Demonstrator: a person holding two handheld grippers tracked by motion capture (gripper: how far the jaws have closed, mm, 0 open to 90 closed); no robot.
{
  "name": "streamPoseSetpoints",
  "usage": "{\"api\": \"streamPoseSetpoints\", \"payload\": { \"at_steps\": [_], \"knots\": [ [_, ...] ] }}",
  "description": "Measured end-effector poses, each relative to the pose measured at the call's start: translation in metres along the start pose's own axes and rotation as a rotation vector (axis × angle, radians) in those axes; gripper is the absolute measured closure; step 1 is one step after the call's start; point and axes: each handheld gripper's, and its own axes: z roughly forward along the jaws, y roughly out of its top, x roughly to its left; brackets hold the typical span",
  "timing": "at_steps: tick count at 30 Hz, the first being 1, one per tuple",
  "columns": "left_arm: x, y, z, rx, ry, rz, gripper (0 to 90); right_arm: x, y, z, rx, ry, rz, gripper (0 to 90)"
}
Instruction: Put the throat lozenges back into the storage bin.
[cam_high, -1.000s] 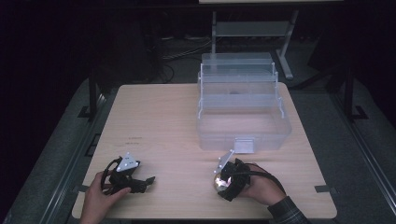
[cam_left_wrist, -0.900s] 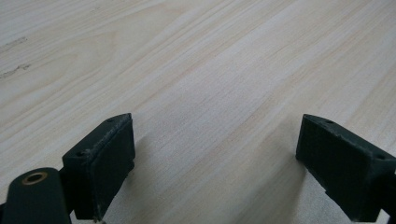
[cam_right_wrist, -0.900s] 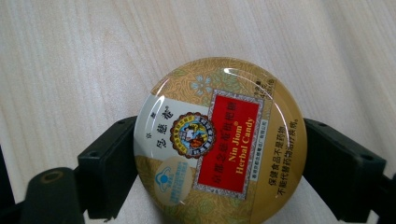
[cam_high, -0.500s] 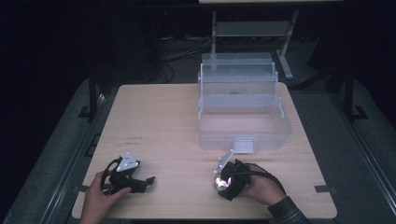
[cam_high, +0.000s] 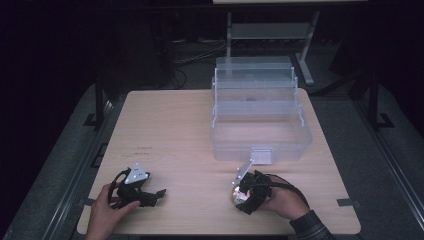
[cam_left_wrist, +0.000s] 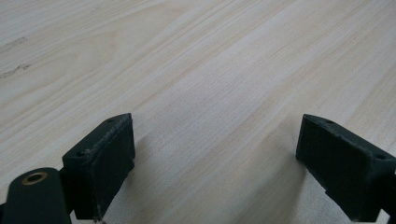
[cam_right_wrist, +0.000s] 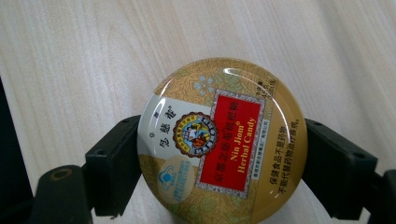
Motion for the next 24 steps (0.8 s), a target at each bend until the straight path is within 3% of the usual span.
{"api": "streamPoseSetpoints", "payload": {
  "at_steps": [24],
  "knots": [
    [0.000, 0.000, 0.000, 0.000, 0.000, 0.000, 10.8, -0.011, -0.015, -0.018, -0.015, -0.025, 0.052, 19.4]
  ]
}}
